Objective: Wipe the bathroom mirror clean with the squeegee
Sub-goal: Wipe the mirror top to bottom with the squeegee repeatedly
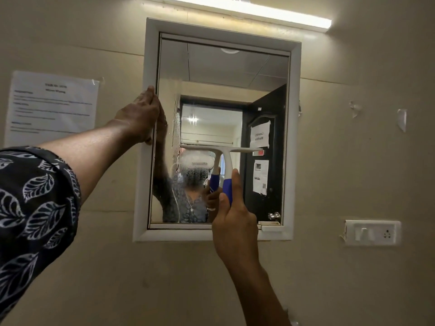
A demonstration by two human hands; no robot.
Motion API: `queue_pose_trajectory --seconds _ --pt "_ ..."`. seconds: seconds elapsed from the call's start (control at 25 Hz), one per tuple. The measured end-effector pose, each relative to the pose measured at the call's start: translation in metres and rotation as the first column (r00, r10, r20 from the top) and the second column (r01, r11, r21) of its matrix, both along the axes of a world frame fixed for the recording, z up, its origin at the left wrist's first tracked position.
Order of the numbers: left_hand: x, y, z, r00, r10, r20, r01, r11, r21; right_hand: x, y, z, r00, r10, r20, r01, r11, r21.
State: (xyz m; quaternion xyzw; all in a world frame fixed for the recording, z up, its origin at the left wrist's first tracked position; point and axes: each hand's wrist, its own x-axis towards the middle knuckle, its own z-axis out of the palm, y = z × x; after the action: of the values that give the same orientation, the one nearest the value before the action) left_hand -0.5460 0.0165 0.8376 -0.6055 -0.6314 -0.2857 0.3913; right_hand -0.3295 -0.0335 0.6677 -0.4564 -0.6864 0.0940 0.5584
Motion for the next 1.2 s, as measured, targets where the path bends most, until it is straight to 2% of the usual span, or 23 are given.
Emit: queue_pose_trajectory --seconds 0.32,0.56,0.68,0.8,0.92,1.0,1.08,1.2 --pt "0.003 -0.005 -0.001 1.0 -0.001 0.014 0.001 1.0 0.0 0.002 -0.02 -0.06 0.999 -0.016 0.042 0.023 0.986 -0.166" --pt "0.003 -0.005 -0.002 1.0 0.007 0.012 -0.007 1.0 -0.009 0.005 -0.023 -0.099 0.983 -0.033 0.18 0.104 0.91 -0.401" --pt "0.003 -0.006 -0.002 1.0 0.002 0.012 -0.002 1.0 -0.002 0.005 -0.025 -0.101 0.979 0.0 0.206 0.093 0.891 -0.444" --pt "0.003 -0.005 -0.002 1.0 -0.001 0.021 0.001 1.0 0.006 0.008 -0.037 -0.081 0.991 -0.021 0.135 0.068 0.932 -0.355" --pt "0.004 -0.005 -0.002 1.0 -0.003 0.03 0.002 1.0 0.016 0.016 -0.042 -0.026 1.0 0.014 -0.022 -0.016 0.996 -0.084" --pt "0.006 -0.006 -0.002 1.0 0.005 0.031 -0.006 1.0 0.021 0.015 -0.034 0.028 0.99 0.106 -0.092 -0.097 0.991 0.098" --pt "0.008 -0.006 -0.002 0.999 0.005 0.034 -0.006 1.0 0.028 0.005 -0.022 0.087 0.986 0.156 -0.066 -0.138 0.966 0.219" --pt "0.008 -0.008 -0.003 0.999 0.0 0.042 -0.001 1.0 0.029 -0.015 -0.002 0.154 0.994 0.107 -0.02 -0.096 0.951 0.295"
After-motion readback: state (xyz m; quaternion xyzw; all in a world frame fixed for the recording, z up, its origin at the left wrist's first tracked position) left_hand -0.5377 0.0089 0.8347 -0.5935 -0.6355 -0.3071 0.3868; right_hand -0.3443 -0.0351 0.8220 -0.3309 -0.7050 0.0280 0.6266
